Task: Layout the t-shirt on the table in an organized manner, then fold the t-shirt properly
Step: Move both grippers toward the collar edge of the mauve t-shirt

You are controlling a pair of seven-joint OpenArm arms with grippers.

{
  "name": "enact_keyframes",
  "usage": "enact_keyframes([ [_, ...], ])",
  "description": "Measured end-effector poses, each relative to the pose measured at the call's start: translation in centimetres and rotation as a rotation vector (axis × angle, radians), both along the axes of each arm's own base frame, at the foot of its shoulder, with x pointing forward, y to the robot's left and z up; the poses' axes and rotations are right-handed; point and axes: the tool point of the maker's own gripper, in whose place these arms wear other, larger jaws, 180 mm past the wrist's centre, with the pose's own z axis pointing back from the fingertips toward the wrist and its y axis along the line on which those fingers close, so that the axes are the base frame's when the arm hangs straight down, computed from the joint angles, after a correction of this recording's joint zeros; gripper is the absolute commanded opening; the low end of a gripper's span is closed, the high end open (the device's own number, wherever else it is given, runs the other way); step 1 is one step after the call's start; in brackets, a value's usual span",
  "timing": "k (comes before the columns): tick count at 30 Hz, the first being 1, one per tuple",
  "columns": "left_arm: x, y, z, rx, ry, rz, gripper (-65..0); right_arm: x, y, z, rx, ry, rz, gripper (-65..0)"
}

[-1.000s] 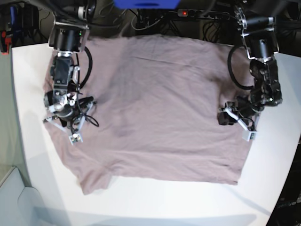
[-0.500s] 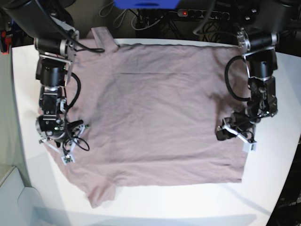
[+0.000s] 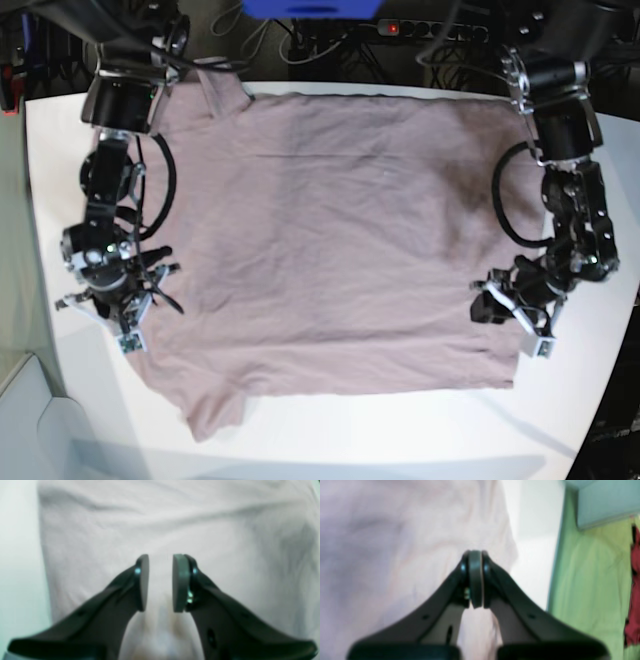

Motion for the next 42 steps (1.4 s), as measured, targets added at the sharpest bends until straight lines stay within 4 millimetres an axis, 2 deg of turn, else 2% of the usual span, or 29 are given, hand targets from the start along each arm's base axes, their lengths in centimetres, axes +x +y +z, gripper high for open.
enact_keyframes([
  [3, -4.3, -1.4, -3.0, 0.018, 0.085, -0.022, -48.9, -3.6, 0.6, -1.9, 0.002, 0.062, -0.019, -65.0],
  [5, -6.4, -1.9, -4.7, 0.006, 0.126, -0.03, -48.9, -5.6, 1.3, -2.9, 0.013, 0.084, -0.01, -65.0],
  [8, -7.8, -1.1, -5.8, 0.006, 0.124, -0.003, -48.9, -7.5, 1.6, -3.8, 0.007, 0.116, -0.014, -65.0],
  [10, -8.2, -0.6, -6.6, -0.007, 0.123, 0.017, -48.9, -7.7, 2.1, -4.1, 0.025, 0.116, -0.006, -65.0],
  [13, -7.7, 0.1, -7.2, -0.075, 0.092, 0.043, -48.9, -8.0, 2.3, -5.5, 0.039, 0.149, -0.003, -65.0],
  [18, -4.8, 1.0, -7.8, -0.172, 0.049, 0.113, -48.9, -7.8, 2.9, -8.3, 0.074, 0.231, 0.0, -65.0],
  [23, -2.7, 2.1, -7.8, -0.222, 0.03, 0.163, -48.9, -5.9, 3.3, -8.8, 0.095, 0.222, 0.013, -65.0],
  [28, -1.7, 2.7, -7.5, -0.209, 0.024, 0.17, -48.9, -3.9, 4.0, -9.2, 0.132, 0.161, 0.047, -65.0],
  [35, -0.2, 3.8, -7.1, -0.064, 0.032, 0.137, -48.8, -1.0, 3.9, -9.5, 0.17, 0.15, 0.058, -65.0],
  [38, -0.1, 4.2, -6.9, -0.055, 0.031, 0.138, -48.8, -1.0, 3.9, -9.1, 0.164, 0.15, 0.056, -65.0],
  [42, -0.4, 6.3, -6.6, -0.024, 0.045, 0.164, -48.8, -3.5, 3.3, -8.3, 0.12, 0.153, 0.041, -65.0],
])
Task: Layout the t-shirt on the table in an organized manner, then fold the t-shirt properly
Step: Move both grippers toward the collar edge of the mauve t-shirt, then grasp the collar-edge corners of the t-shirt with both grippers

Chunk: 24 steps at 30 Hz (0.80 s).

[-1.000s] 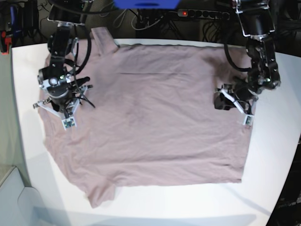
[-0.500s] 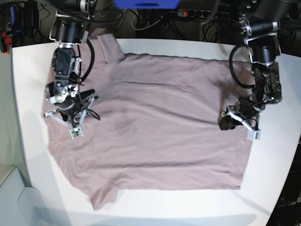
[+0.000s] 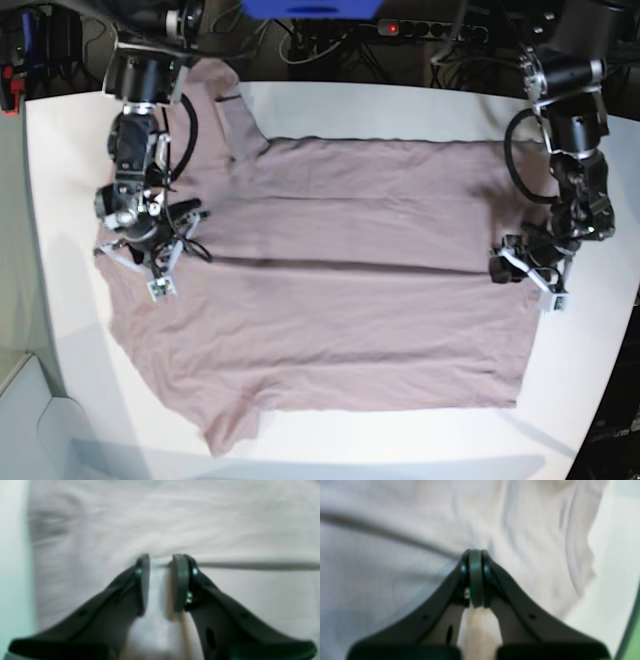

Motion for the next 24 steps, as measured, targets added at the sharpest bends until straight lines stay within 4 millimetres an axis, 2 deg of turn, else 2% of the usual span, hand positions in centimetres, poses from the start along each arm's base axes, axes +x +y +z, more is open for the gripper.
enact_keyframes([
  [2, -0.3, 0.6, 0.1, -0.003, 0.002, 0.013, -48.8, -1.3, -0.7, 0.8, -0.043, 0.018, -0.013, -65.0],
  [6, -1.2, 1.4, -0.2, -0.039, -0.006, 0.049, -48.8, 0.0, -0.7, 6.4, -0.072, -0.139, -0.029, -65.0],
  [8, -1.7, 1.8, -0.1, -0.065, -0.021, 0.06, -48.8, -0.7, -0.9, 7.6, -0.091, -0.142, -0.048, -65.0],
  [11, -2.3, 3.0, -0.1, -0.047, -0.003, 0.067, -48.8, -2.9, -1.0, 7.5, -0.109, -0.091, -0.079, -65.0],
  [15, -2.7, 4.3, 0.2, -0.039, 0.004, 0.079, -48.8, -4.4, -0.5, 8.8, -0.108, -0.102, -0.101, -65.0],
  [17, -3.1, 5.6, 0.4, -0.013, 0.016, 0.088, -48.8, -5.9, 0.3, 7.9, -0.087, -0.076, -0.1, -65.0],
  [20, -3.3, 6.9, 0.7, 0.007, 0.018, 0.102, -48.8, -9.2, 0.8, 5.1, -0.074, 0.033, -0.106, -65.0],
  [24, -3.7, 7.1, 0.4, 0.008, 0.028, 0.104, -48.8, -10.0, 1.0, 4.7, -0.074, 0.041, -0.098, -65.0],
])
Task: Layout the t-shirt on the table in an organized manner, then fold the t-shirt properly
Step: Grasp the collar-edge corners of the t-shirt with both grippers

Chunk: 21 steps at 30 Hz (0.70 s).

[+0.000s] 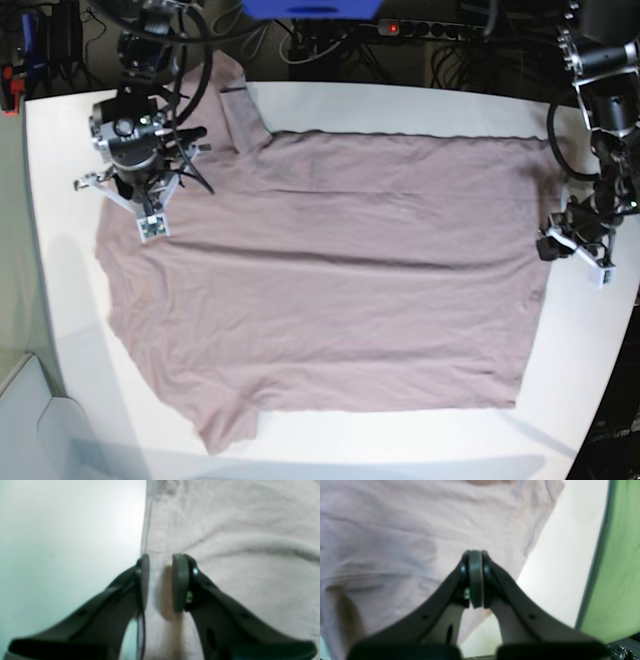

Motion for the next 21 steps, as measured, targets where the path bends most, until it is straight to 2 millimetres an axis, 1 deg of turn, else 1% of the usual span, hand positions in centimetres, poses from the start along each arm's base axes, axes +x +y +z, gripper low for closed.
enact_keyframes([
  [2, -0.1, 0.0, -0.1, -0.002, -0.002, 0.002, -48.8, -0.7, 0.0, -0.4, -0.001, 0.016, 0.0, -65.0],
  [4, -0.3, 0.6, 0.1, 0.01, 0.003, 0.001, -48.8, -1.5, -0.1, -1.0, -0.004, 0.048, -0.006, -65.0],
  [6, -0.6, 1.6, 0.5, 0.035, 0.01, 0.001, -48.8, -1.4, -0.2, -0.9, -0.005, 0.045, -0.005, -65.0],
  [8, -0.1, 1.9, 1.8, 0.07, -0.01, -0.016, -48.8, -0.9, -0.2, -0.6, -0.006, 0.031, -0.005, -65.0],
  [11, 0.1, 1.4, 3.2, 0.072, 0.015, -0.042, -48.8, -0.8, -0.1, -0.5, -0.004, 0.023, -0.002, -65.0],
  [13, -0.3, 2.4, 4.8, 0.08, 0.005, -0.013, -48.8, -0.9, -0.2, -0.5, -0.006, 0.025, -0.003, -65.0],
  [15, -1.3, 3.9, 6.7, 0.127, 0.003, 0.009, -48.8, -1.0, -0.3, -0.3, -0.01, 0.021, -0.002, -65.0],
  [16, -2.0, 4.1, 7.4, 0.16, 0.017, 0.011, -48.8, -1.0, -0.4, -0.2, -0.012, 0.02, -0.004, -65.0],
  [17, -2.3, 3.9, 8.1, 0.179, 0.005, 0.007, -48.8, -1.0, -0.4, -0.2, -0.014, 0.019, -0.002, -65.0],
  [19, -3.2, 2.3, 8.9, 0.192, -0.02, -0.019, -48.4, -0.8, -0.5, -0.1, -0.019, 0.014, 0.005, -65.0],
  [20, -4.1, 1.5, 9.0, 0.198, -0.024, -0.032, -48.4, -0.8, -0.5, -0.1, -0.018, 0.013, 0.006, -65.0],
  [21, -5.0, 1.1, 9.0, 0.202, -0.025, -0.038, -48.3, -0.8, -0.6, -0.1, -0.021, 0.015, 0.007, -65.0],
])
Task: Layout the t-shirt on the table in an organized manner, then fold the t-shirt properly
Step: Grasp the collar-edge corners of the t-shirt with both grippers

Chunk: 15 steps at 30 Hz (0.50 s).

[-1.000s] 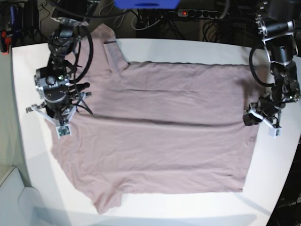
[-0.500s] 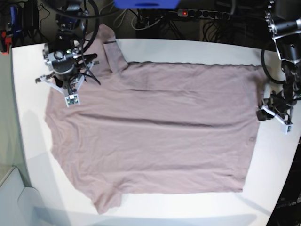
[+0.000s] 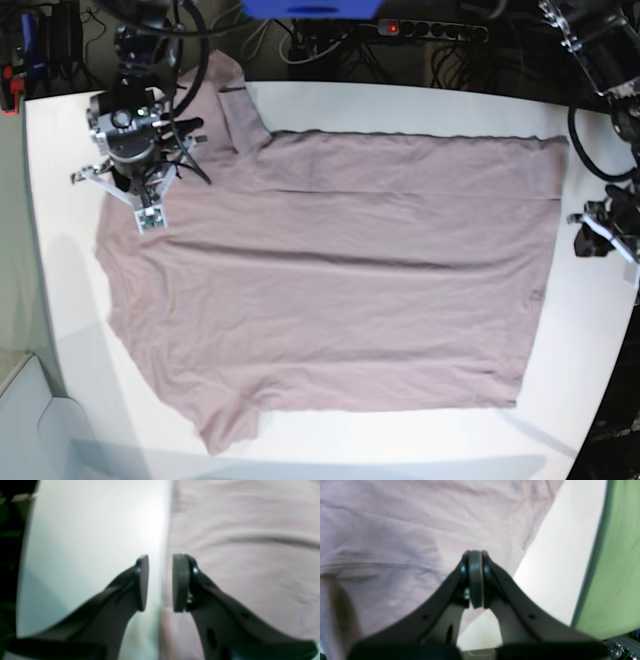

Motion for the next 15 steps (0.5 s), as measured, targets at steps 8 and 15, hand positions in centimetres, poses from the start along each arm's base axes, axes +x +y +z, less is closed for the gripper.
enact_keyframes([
  [8, -5.8, -1.0, -1.7, 0.048, 0.07, -0.004, -48.2, -1.0, -0.7, -0.5, -0.014, 0.023, -0.008, -65.0],
  [15, -7.8, -0.5, -3.6, 0.043, 0.137, -0.021, -39.1, -1.1, -1.2, -0.4, -0.021, 0.024, -0.022, -65.0],
])
